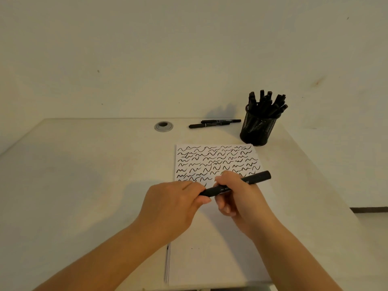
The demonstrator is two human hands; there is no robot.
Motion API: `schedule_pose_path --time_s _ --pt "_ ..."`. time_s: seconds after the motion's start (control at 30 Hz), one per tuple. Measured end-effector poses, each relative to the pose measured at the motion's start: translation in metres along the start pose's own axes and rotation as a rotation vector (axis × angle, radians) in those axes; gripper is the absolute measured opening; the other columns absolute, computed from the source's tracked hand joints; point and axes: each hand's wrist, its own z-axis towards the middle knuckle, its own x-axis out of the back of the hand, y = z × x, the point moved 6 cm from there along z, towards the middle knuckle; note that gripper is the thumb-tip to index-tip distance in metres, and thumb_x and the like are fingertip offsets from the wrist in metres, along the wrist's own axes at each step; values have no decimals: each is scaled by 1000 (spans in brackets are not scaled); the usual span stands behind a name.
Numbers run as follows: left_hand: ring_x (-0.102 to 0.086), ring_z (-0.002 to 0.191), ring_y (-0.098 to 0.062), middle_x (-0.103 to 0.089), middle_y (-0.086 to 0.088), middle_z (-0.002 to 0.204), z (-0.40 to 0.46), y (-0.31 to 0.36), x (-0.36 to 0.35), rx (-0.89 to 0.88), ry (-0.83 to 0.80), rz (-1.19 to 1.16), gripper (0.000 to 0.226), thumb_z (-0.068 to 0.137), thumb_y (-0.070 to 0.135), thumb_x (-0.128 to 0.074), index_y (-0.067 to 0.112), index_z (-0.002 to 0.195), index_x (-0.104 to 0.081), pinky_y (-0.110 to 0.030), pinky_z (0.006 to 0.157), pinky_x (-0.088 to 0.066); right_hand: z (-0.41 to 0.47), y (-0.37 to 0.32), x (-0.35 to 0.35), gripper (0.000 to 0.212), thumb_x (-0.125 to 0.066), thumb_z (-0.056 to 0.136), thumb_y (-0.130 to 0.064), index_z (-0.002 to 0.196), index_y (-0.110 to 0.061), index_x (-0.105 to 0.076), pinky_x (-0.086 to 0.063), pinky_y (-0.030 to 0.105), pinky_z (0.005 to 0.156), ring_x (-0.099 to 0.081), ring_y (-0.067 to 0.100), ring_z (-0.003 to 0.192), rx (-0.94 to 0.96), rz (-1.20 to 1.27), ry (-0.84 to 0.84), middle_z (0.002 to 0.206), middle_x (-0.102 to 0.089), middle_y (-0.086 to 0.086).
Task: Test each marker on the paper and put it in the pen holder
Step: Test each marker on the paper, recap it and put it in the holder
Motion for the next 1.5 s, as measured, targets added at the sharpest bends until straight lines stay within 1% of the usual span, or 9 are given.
schedule_pose_path --time_s 0.07,0.17,0.27,0.37,0.5,0.67,0.93,1.23,1.5 --pt "-49 41 -9 -55 13 53 -1 2 -4 45 -72 -38 34 86 42 -35 25 73 -62 -21 37 -27 2 -2 0 40 -48 85 -7 45 -12 -46 -19 19 37 -28 15 30 -2 12 3 36 -40 8" --pt "-50 49 -1 -55 23 53 -11 -34 -10 275 -170 -278 25 90 33 -40 37 70 -55 -13 48 -32 13 -15 43 36 -42 83 -5 49 -11 -35 -10 14 38 -20 11 24 21 247 223 30 -29 2" --pt "-50 47 -1 -56 18 49 -27 -84 1 491 -51 -441 35 93 21 -48 34 62 -56 -9 50 -35 13 -43 98 30 -43 86 -5 56 -6 -38 -12 14 34 -20 11 25 168 197 413 32 -31 2" --pt "-50 46 3 -60 17 54 -23 -91 -1 495 -67 -483 29 91 25 -50 32 65 -61 -7 50 -35 18 -45 96 26 -51 87 -11 62 -6 -51 -24 16 31 -33 8 30 197 -186 383 38 -45 1" --pt "-56 56 4 -62 22 60 -9 -76 -13 431 -109 -474 23 88 29 -53 36 67 -59 -9 55 -37 27 -37 67 9 -64 82 -16 73 -14 -63 -38 20 43 -50 6 47 200 -413 264 53 -60 -5" --pt "-60 62 4 -64 24 66 6 -69 -30 422 -123 -514 19 87 36 -52 40 69 -56 -22 64 -45 37 -21 39 7 -65 82 -16 76 -20 -66 -43 18 45 -58 3 51 198 -433 145 58 -66 -5" --pt "-58 61 0 -64 21 70 14 -72 -51 397 -56 -561 15 88 36 -52 36 74 -58 -17 59 -44 38 -3 44 16 -60 77 -17 63 -22 -55 -35 15 44 -48 4 44 310 -577 254 47 -58 -2" --pt "-55 54 3 -63 19 61 6 -81 -52 483 -11 -769 17 88 30 -52 36 75 -61 -3 57 -38 40 -2 41 15 -63 79 -22 66 -22 -56 -42 28 52 -51 11 53 322 -653 247 59 -63 2" --pt "-54 53 1 -62 17 58 6 -77 -50 475 -27 -792 19 85 40 -51 38 69 -60 -6 56 -40 36 -10 56 18 -62 78 -23 63 -23 -52 -35 9 45 -50 -1 49 411 -602 434 52 -59 -15"
